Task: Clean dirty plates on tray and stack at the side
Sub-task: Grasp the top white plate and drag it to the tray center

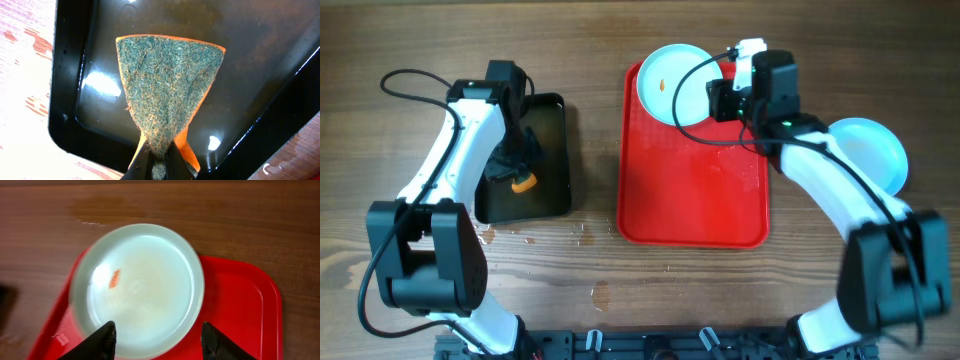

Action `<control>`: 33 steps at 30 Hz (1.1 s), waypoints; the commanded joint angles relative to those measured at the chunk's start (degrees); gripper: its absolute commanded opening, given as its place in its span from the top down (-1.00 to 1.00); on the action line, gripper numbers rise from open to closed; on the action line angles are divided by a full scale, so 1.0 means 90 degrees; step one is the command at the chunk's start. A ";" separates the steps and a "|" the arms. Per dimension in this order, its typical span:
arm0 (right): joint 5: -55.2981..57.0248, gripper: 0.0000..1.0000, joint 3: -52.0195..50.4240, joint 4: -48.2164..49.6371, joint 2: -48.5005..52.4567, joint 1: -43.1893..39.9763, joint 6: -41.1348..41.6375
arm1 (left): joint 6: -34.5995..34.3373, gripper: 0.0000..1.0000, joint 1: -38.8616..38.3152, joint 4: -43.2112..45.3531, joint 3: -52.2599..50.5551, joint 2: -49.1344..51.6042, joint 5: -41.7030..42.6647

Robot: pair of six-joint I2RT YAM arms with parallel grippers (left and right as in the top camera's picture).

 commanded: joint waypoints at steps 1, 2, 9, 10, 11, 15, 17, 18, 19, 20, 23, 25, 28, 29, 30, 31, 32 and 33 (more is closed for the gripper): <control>0.0335 -0.09 0.0080 0.0801 0.0925 -0.0036 -0.0102 | 0.0058 0.92 0.0024 0.0017 -0.0029 -0.0017 0.0056; 0.0403 -0.08 0.0080 0.1061 0.1163 -0.0034 -0.0075 | 0.0058 0.92 0.0024 0.0015 -0.0029 -0.0017 0.0056; 0.0420 0.25 0.0080 0.1209 0.1989 -0.0034 0.0675 | 0.0056 0.92 0.0024 0.0017 -0.0029 -0.0017 0.0129; 0.0418 0.35 0.0080 0.1127 0.2011 -0.0034 0.0784 | 0.0058 0.92 0.0024 0.0017 -0.0029 -0.0017 0.0129; 0.0418 0.51 0.0080 0.1015 0.2011 -0.0034 0.0886 | 0.0058 0.92 0.0024 0.0017 -0.0029 -0.0017 0.0129; 0.0374 0.92 0.0080 0.0223 0.1734 -0.0034 0.0920 | 0.0058 0.92 0.0024 0.0015 -0.0029 -0.0017 0.0129; 0.0374 0.91 0.0080 -0.0427 0.1474 -0.0034 0.0971 | 0.0058 0.92 0.0024 0.0015 -0.0029 -0.0017 0.0129; 0.0376 0.91 0.0080 -0.0833 0.1316 -0.0034 0.1115 | 0.0058 0.92 0.0024 0.0012 -0.0029 -0.0017 0.0129; 0.0376 0.91 0.0080 -0.1287 0.1144 -0.0036 0.1292 | 0.0058 0.92 0.0024 0.0015 -0.0029 -0.0017 0.0129; 0.0376 0.91 0.0080 -0.1758 0.0962 -0.0034 0.1498 | 0.0058 0.92 0.0024 0.0015 -0.0029 -0.0017 0.0129; 0.0376 0.91 0.0080 -0.3050 0.0503 -0.0034 0.2076 | 0.0058 0.92 0.0024 0.0015 -0.0029 -0.0017 0.0129; 0.0376 0.91 0.0080 -0.3842 0.0274 -0.0034 0.2276 | 0.0058 0.92 0.0024 0.0015 -0.0029 -0.0017 0.0126; 0.0209 0.76 0.0080 -0.4843 0.0185 -0.0024 0.2586 | 0.0058 0.92 0.0024 0.0010 -0.0029 -0.0017 0.0126; 0.0022 0.32 0.0078 -0.5027 0.0187 -0.0024 0.2567 | 0.0061 0.92 0.0024 0.0010 -0.0029 -0.0017 0.0126; -0.0036 0.14 0.0078 -0.5115 0.0189 -0.0024 0.2499 | 0.0061 0.92 0.0024 -0.0002 -0.0029 -0.0017 0.0126; 0.0034 0.11 0.0078 -0.5134 0.0187 -0.0024 0.2198 | 0.0085 0.92 0.0024 -0.0017 -0.0029 -0.0017 0.0129; 0.0206 0.10 0.0078 -0.5044 0.0187 -0.0039 0.1987 | 0.0153 0.92 0.0024 -0.0029 -0.0029 -0.0017 0.0129; 0.0427 0.08 0.0078 -0.4920 0.0187 -0.0058 0.1749 | 0.0231 0.92 0.0024 -0.0034 -0.0029 -0.0017 0.0129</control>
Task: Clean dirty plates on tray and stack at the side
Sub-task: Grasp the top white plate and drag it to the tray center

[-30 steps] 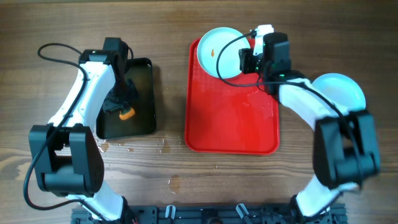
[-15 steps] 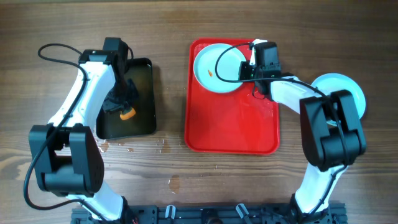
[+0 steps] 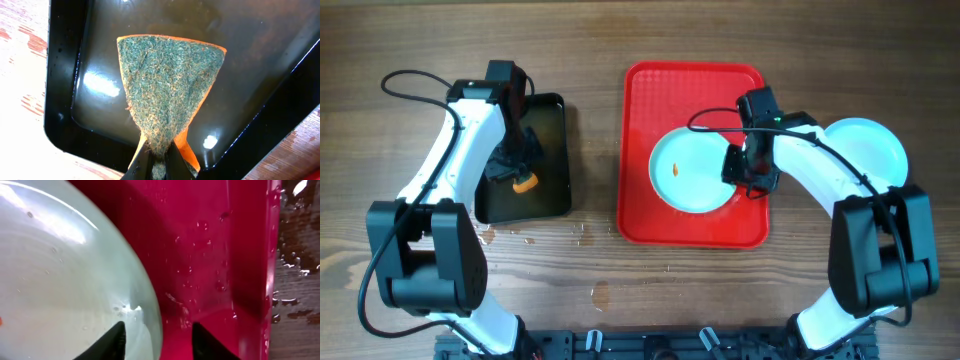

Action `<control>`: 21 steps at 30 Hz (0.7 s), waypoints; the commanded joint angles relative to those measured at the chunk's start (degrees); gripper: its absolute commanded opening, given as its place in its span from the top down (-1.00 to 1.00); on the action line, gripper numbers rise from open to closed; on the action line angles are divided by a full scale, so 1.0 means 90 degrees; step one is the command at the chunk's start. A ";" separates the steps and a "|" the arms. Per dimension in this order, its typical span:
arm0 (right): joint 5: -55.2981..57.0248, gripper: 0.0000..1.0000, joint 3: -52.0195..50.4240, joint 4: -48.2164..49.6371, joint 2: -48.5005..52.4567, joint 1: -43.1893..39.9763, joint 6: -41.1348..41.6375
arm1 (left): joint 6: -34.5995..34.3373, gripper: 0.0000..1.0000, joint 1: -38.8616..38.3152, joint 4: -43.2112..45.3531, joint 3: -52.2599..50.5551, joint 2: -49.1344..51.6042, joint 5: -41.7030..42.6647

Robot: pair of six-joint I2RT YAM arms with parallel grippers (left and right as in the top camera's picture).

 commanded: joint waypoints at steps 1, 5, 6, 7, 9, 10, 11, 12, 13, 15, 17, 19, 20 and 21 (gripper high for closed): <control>0.0440 0.08 -0.0029 0.0342 -0.0114 -0.0063 -0.0733 | 0.0270 0.92 0.0024 -0.0027 -0.0027 -0.0017 0.0034; 0.0374 0.35 -0.0029 0.0984 -0.0075 -0.0080 -0.2050 | 0.0384 0.92 0.0024 -0.0029 -0.0027 -0.0017 0.0036; 0.0311 0.42 -0.0046 0.1025 -0.0056 -0.0080 -0.2208 | 0.0384 0.92 0.0024 -0.0029 -0.0027 -0.0017 0.0036; 0.0304 0.49 -0.0068 0.1059 -0.0049 -0.0080 -0.2193 | 0.0384 0.92 0.0024 -0.0032 -0.0027 -0.0017 0.0036; 0.0301 0.66 -0.0192 0.1222 -0.0041 -0.0080 -0.2144 | 0.0389 0.92 0.0024 -0.0029 -0.0027 -0.0017 0.0034; 0.0287 0.74 -0.0277 0.1326 -0.0041 -0.0080 -0.2098 | 0.0389 0.92 0.0024 -0.0022 -0.0027 -0.0017 0.0034; 0.0223 0.77 -0.0367 0.1409 -0.0041 -0.0080 -0.2098 | 0.0386 0.92 0.0024 0.0002 -0.0027 -0.0017 0.0034; 0.0206 0.77 -0.0491 0.1501 -0.0041 -0.0080 -0.2081 | 0.0386 0.92 0.0024 0.0027 -0.0027 -0.0017 0.0034; 0.0211 0.71 -0.0629 0.1586 -0.0041 -0.0080 -0.1989 | 0.0386 0.92 0.0024 0.0056 -0.0027 -0.0017 0.0034; 0.0209 0.68 -0.0877 0.1843 -0.0041 -0.0087 -0.1989 | 0.0386 0.92 0.0024 0.0095 -0.0027 -0.0017 0.0034; 0.0206 0.72 -0.1039 0.2028 -0.0041 -0.0087 -0.1989 | 0.0386 0.92 0.0024 0.0119 -0.0027 -0.0017 0.0034; 0.0180 0.87 -0.1078 0.2042 -0.0041 -0.0087 -0.1987 | 0.0386 0.92 0.0022 0.0143 -0.0027 -0.0017 0.0036; 0.0155 0.91 -0.1078 0.2038 -0.0044 -0.0087 -0.1982 | 0.0386 0.92 0.0022 0.0153 -0.0027 -0.0017 0.0087; 0.0158 0.91 -0.1078 0.2033 -0.0044 -0.0087 -0.1979 | 0.0386 0.92 0.0022 0.0170 -0.0027 -0.0017 0.0175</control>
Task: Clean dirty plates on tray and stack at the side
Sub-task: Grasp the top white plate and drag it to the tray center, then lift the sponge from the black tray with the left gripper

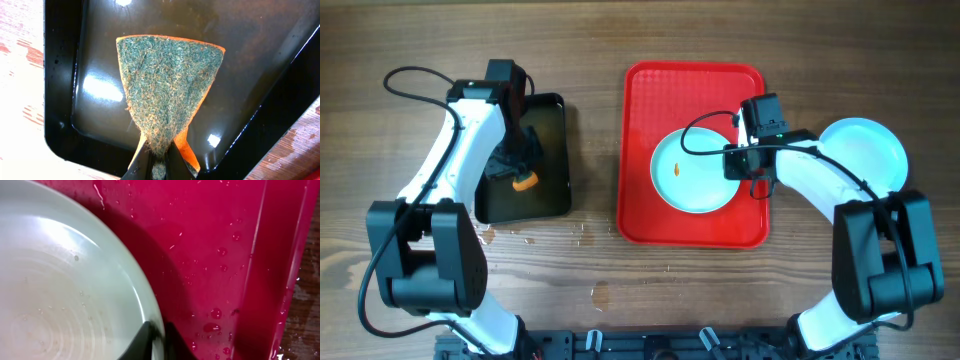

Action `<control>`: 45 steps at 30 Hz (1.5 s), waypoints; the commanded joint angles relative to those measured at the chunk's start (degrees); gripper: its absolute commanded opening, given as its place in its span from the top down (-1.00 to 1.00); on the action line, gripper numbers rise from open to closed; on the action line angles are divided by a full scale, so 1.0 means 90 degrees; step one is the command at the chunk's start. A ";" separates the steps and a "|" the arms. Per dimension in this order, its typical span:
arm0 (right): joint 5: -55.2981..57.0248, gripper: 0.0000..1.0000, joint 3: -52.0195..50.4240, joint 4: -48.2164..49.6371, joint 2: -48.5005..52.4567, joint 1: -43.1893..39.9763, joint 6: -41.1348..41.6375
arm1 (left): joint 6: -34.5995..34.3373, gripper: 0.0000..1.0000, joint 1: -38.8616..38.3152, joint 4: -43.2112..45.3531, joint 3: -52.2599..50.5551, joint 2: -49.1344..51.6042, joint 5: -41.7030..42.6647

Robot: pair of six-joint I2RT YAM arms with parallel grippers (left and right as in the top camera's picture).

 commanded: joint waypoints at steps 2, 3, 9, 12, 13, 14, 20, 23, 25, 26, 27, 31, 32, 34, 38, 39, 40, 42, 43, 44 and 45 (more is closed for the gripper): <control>-0.0027 0.91 -0.0240 -0.0104 0.0143 0.0007 0.0027 | 0.0058 0.92 0.0022 0.0092 -0.0029 -0.0017 0.0401; -0.0027 0.91 -0.0240 -0.0160 0.0143 0.0007 0.0194 | 0.0056 0.92 0.0022 0.0119 -0.0029 -0.0015 0.0529; -0.0029 0.91 -0.0238 -0.0330 0.0143 0.0007 0.0384 | 0.0058 0.92 -0.0153 0.1103 -0.0668 -0.0012 0.0549; -0.0029 0.91 -0.0238 -0.0379 0.0143 0.0007 0.0381 | 0.0049 0.92 -0.0155 0.1957 -0.1353 -0.0012 0.0559; -0.0029 0.91 -0.0238 -0.0401 0.0143 0.0007 0.0384 | 0.0051 0.92 -0.0155 0.2280 -0.1632 -0.0012 0.0559; -0.0029 0.92 -0.0238 -0.0418 0.0143 0.0007 0.0384 | 0.0051 0.92 -0.0158 0.2487 -0.1829 -0.0012 0.0561; -0.0029 0.93 -0.0238 -0.0420 0.0143 0.0007 0.0384 | 0.0058 0.92 -0.0151 0.2846 -0.2285 -0.0015 0.0957; -0.0027 0.92 -0.0238 -0.0435 0.0143 0.0007 0.0384 | 0.0056 0.92 -0.0041 0.2424 -0.1970 -0.0090 0.1183; -0.0027 0.91 -0.0238 -0.0444 0.0143 0.0007 0.0381 | 0.0058 0.92 0.0032 0.1982 -0.1593 -0.0185 0.1197; -0.0027 0.91 -0.0238 -0.0444 0.0143 0.0007 0.0384 | 0.0068 0.92 0.0056 0.1758 -0.1382 -0.0245 0.1192; -0.0027 0.91 -0.0238 -0.0442 0.0143 0.0007 0.0384 | 0.0206 0.92 0.0058 0.1498 -0.1112 -0.0333 0.1195; -0.0027 0.91 -0.0238 -0.0442 0.0143 0.0007 0.0381 | 0.0391 0.92 0.0039 0.0794 -0.0245 -0.0639 0.0974; -0.0027 0.91 -0.0238 -0.0442 0.0143 0.0007 0.0386 | 0.0391 0.92 0.0041 0.0721 -0.0143 -0.0687 0.0974; -0.0029 0.91 -0.0238 -0.0442 0.0143 0.0007 0.0384 | 0.0391 0.92 0.0027 0.0634 -0.0010 -0.0816 0.0981; -0.0027 0.91 -0.0238 -0.0442 0.0143 0.0007 0.0384 | 0.0389 0.92 0.0024 0.0571 -0.0017 -0.0894 0.0979; -0.0027 0.91 -0.0238 -0.0442 0.0143 0.0007 0.0384 | 0.0367 0.92 0.0022 0.0573 -0.0027 -0.0874 0.0981; -0.0027 0.91 -0.0238 -0.0442 0.0143 0.0007 0.0384 | 0.0364 0.92 0.0000 0.0585 -0.0027 -0.0874 0.1047; -0.0029 0.91 -0.0238 -0.0442 0.0143 0.0007 0.0384 | 0.0367 0.92 -0.0104 0.0631 -0.0015 -0.0886 0.1190; -0.0029 0.91 -0.0238 -0.0442 0.0143 0.0007 0.0386 | 0.0369 0.92 -0.0194 0.0653 0.0000 -0.0894 0.1248; -0.0029 0.91 -0.0238 -0.0442 0.0143 0.0007 0.0384 | 0.0372 0.92 -0.0318 0.0675 0.0015 -0.0903 0.1243; -0.0029 0.92 -0.0238 -0.0442 0.0143 0.0007 0.0386 | 0.0391 0.92 -0.0481 0.0714 0.0034 -0.0906 0.1180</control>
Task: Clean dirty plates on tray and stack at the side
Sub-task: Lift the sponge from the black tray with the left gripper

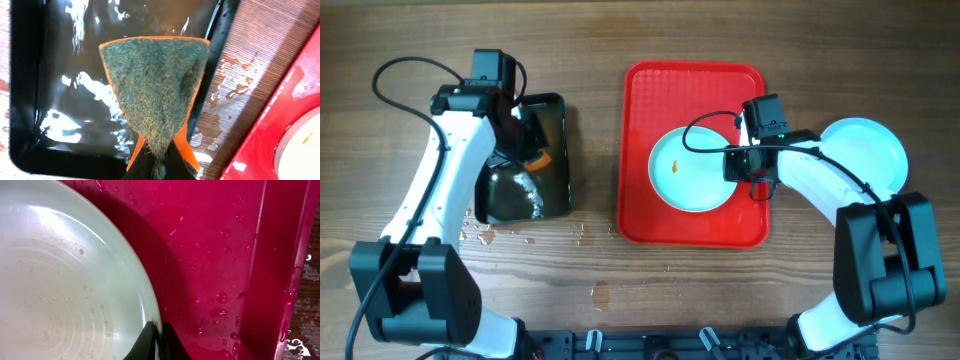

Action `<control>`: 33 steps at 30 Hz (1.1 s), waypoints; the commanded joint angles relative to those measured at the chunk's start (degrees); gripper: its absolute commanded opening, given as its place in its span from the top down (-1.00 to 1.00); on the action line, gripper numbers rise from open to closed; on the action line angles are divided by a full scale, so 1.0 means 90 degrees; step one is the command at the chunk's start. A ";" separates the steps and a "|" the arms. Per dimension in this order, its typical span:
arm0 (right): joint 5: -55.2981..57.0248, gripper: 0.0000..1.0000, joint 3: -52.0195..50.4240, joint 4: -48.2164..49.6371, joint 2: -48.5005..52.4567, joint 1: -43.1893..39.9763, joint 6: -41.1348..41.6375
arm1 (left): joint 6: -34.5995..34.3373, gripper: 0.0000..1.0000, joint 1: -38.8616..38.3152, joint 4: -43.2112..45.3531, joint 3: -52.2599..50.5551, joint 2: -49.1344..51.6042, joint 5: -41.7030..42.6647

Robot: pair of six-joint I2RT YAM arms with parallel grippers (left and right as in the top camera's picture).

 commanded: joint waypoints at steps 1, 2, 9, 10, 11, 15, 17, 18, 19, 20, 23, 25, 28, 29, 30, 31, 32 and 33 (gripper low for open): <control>0.0136 0.91 -0.0233 -0.0180 0.0192 0.0015 0.0029 | 0.0104 0.92 -0.0478 0.0126 0.0095 -0.0056 0.0092; 0.0136 0.91 -0.0233 -0.0182 0.0192 0.0015 0.0029 | 0.0097 0.92 -0.0578 0.0153 0.0095 -0.0056 -0.0046; 0.0039 0.92 -0.0233 -0.0228 0.0192 0.0015 0.0029 | -0.0279 0.92 -0.0529 -0.0097 -0.0039 -0.0053 -0.0964; 0.0039 0.91 -0.0233 -0.0231 0.0192 0.0015 0.0032 | -0.0277 0.92 -0.0464 -0.0044 -0.0158 -0.0044 -0.0964; 0.0039 0.91 -0.0233 -0.0231 0.0192 0.0015 0.0032 | -0.0228 0.92 -0.0423 0.0051 -0.0296 -0.0039 -0.0962; 0.0039 0.92 -0.0233 -0.0228 0.0192 0.0015 0.0032 | -0.0102 0.92 -0.0413 0.0763 -0.1139 0.0019 -0.0962; 0.0039 0.92 -0.0233 -0.0233 0.0192 0.0015 0.0029 | -0.0085 0.92 -0.0410 0.1081 -0.1501 0.0024 -0.0964; 0.0039 0.91 -0.0233 -0.0233 0.0192 0.0015 0.0029 | -0.0085 0.90 -0.0376 0.1171 -0.1588 0.0024 -0.0969; 0.0039 0.91 -0.0233 -0.0233 0.0192 0.0015 0.0029 | -0.0085 0.84 -0.0362 0.1212 -0.1586 0.0024 -0.0969; 0.0039 0.91 -0.0233 -0.0233 0.0192 0.0015 0.0029 | -0.0085 0.80 -0.0347 0.1294 -0.1586 0.0017 -0.0967; 0.0036 0.91 -0.0233 -0.0238 0.0192 0.0015 0.0029 | -0.0087 0.70 -0.0328 0.1491 -0.1586 0.0019 -0.0967; 0.0036 0.91 -0.0233 -0.0240 0.0192 0.0015 0.0032 | -0.0085 0.47 -0.0328 0.1637 -0.1588 0.0019 -0.0967; 0.0036 0.91 -0.0233 -0.0257 0.0192 0.0015 0.0032 | -0.0087 0.46 -0.0328 0.1768 -0.1664 0.0032 -0.0967; 0.0036 0.92 -0.0233 -0.0267 0.0192 0.0015 0.0032 | -0.0087 0.47 -0.0328 0.1826 -0.1736 0.0036 -0.0967; 0.0039 0.91 -0.0233 -0.0282 0.0192 0.0015 0.0029 | -0.0087 0.46 -0.0328 0.1919 -0.1868 0.0036 -0.0964; 0.0039 0.91 -0.0233 -0.0287 0.0192 0.0015 0.0029 | -0.0087 0.45 -0.0328 0.1991 -0.1979 0.0036 -0.0967; 0.0039 0.91 -0.0233 -0.0287 0.0192 0.0015 0.0032 | -0.0087 0.43 -0.0328 0.2052 -0.2096 0.0044 -0.0967; 0.0039 0.91 -0.0233 -0.0287 0.0192 0.0015 0.0029 | -0.0092 0.40 -0.0328 0.2113 -0.2217 0.0044 -0.0962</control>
